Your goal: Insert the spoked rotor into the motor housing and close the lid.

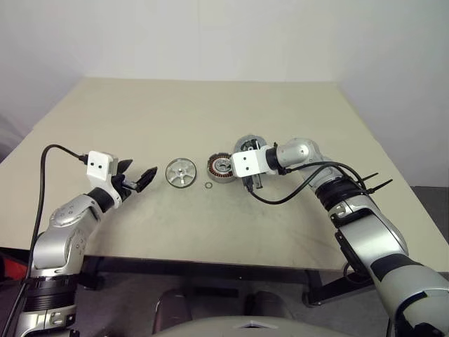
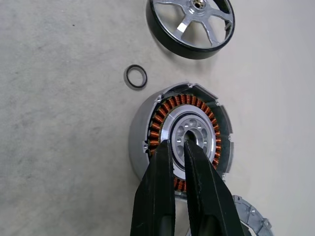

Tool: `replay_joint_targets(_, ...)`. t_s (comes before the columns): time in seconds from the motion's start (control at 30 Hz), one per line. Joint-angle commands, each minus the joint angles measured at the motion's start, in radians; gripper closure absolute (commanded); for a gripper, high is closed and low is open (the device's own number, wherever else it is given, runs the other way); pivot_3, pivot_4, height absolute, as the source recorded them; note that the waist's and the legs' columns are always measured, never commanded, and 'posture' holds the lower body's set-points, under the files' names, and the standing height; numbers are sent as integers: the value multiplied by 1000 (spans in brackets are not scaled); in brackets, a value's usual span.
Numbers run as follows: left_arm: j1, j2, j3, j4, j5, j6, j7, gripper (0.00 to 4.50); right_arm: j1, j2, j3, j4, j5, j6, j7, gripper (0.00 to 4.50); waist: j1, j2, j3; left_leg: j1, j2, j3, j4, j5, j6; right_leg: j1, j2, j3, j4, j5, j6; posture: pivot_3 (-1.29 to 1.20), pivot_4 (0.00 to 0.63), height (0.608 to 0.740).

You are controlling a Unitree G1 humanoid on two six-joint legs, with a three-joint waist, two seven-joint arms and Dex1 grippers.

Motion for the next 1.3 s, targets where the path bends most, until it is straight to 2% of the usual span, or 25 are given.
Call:
replay_joint_targets(0.03,-13,4,10,-36,-1,-13,-2,0,-16,-2,-37,-54,65,17,20,4068,0,0,0,0,0,0,0,0,0,0,0,0,0,0,0,0,0,740)
replay_joint_targets(0.17,-10,3,12,-39,-5,-10,-3,0,36,23,-84,-168,209,122,92,4068,0,0,0,0,0,0,0,0,0,0,0,0,0,0,0,0,0,740)
replay_joint_targets(0.3,-6,3,11,-42,-15,3,-8,0,145,77,-129,-441,411,434,136,4068,1,0,0,1,0,0,0,0,0,0,0,0,0,0,0,0,0,740)
replay_joint_targets(0.43,-11,6,8,-39,-19,13,-15,0,224,69,-93,-572,418,550,140,4068,4,-1,0,3,0,0,0,0,0,3,0,0,0,0,0,0,0,740)
replay_joint_targets(0.57,-26,12,3,-32,-15,23,-25,0,225,83,-70,-500,355,526,74,4068,4,0,0,12,0,0,-1,0,-1,11,0,0,-1,0,1,0,0,740)
replay_joint_targets(0.63,-30,12,1,-30,-12,24,-28,0,213,103,-45,-443,310,502,35,4068,3,0,0,16,0,0,-2,0,-1,15,0,0,-1,-4,7,0,0,740)
replay_joint_targets(0.87,-28,17,6,-42,-11,32,-27,0,185,168,16,-303,216,396,-32,4068,2,0,0,15,0,-1,-3,1,-2,13,0,0,-2,-1,1,0,0,740)
replay_joint_targets(1.3,5,26,26,-73,-14,37,-12,0,111,222,20,-48,146,289,-121,4068,1,0,0,15,0,0,-5,1,-2,13,0,0,-2,-1,1,0,0,740)
